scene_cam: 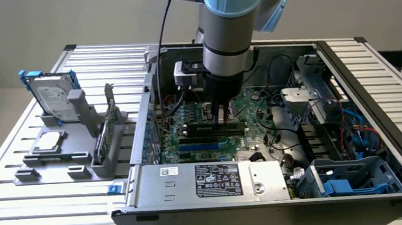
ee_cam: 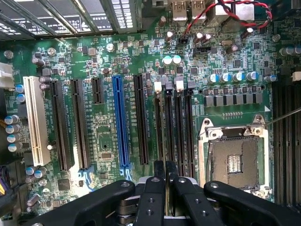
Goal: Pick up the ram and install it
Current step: 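Insert the ram into the slot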
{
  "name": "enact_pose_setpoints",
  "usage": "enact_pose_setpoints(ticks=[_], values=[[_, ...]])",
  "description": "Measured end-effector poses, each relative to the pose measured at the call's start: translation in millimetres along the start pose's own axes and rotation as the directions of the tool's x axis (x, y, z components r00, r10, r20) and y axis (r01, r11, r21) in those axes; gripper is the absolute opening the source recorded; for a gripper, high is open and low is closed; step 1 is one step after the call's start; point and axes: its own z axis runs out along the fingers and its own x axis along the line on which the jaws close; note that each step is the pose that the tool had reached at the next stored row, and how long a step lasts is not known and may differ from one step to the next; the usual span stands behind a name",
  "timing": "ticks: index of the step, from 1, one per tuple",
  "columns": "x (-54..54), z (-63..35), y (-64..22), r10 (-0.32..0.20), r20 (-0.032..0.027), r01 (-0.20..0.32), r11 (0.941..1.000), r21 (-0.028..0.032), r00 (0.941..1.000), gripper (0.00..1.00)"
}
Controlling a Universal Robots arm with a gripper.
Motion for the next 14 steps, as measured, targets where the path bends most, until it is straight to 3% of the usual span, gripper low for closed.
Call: enact_pose_setpoints(ticks=[14], values=[[0.0, 0.2, 0.0, -0.006, -0.0046, 0.006, 1.0000, 0.0002, 1.0000, 0.13]])
